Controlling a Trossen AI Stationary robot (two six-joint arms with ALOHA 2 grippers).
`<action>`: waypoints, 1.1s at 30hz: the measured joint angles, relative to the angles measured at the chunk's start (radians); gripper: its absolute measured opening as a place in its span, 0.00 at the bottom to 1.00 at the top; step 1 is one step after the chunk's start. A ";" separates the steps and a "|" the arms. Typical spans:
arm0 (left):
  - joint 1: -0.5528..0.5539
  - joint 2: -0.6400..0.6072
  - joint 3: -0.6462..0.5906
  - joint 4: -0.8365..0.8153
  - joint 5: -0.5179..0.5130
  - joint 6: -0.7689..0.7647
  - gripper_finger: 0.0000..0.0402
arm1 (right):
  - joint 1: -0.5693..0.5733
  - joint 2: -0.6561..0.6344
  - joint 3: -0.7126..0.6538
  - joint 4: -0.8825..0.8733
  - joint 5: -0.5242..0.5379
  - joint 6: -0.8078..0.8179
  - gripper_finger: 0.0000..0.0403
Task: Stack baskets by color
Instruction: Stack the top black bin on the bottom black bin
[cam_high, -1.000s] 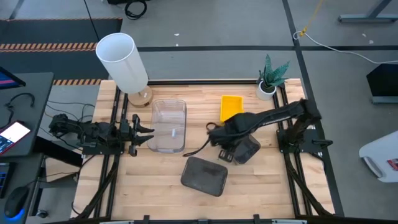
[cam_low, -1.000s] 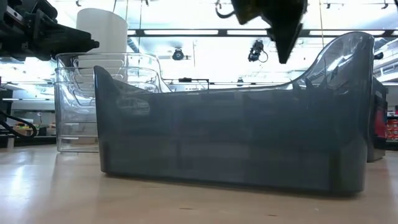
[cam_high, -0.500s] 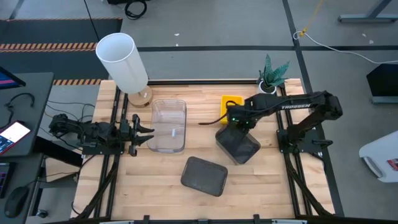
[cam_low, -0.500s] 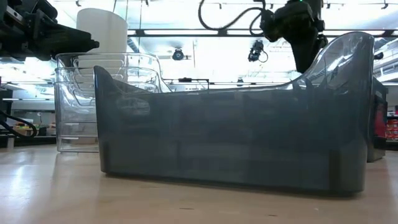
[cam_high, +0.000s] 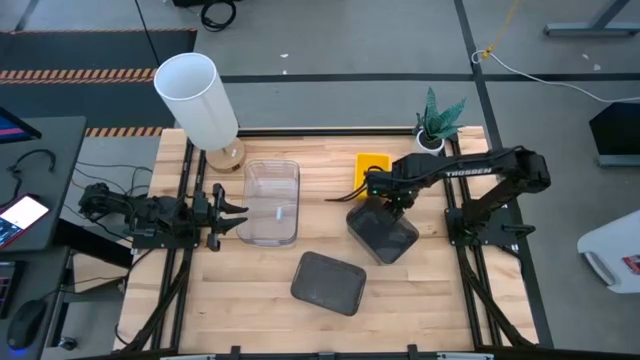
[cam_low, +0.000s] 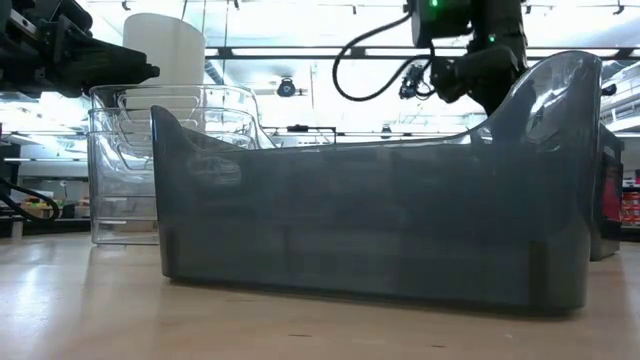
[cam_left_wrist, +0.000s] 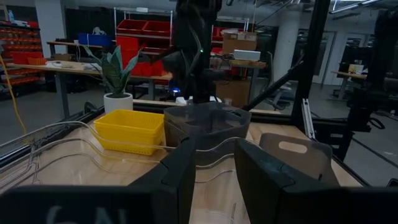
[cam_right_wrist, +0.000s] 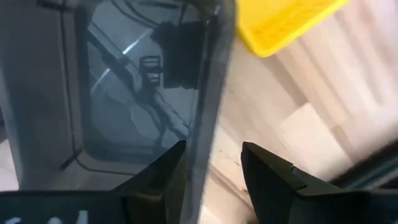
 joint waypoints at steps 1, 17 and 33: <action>0.000 0.000 0.000 0.000 0.000 0.000 0.29 | 0.000 0.000 -0.016 0.021 -0.007 -0.001 0.40; 0.000 0.000 0.000 0.000 0.000 0.000 0.29 | 0.000 0.001 -0.147 0.162 -0.008 0.003 0.13; 0.000 0.000 0.000 0.000 0.000 0.000 0.29 | -0.001 -0.040 -0.071 0.144 -0.051 0.018 0.01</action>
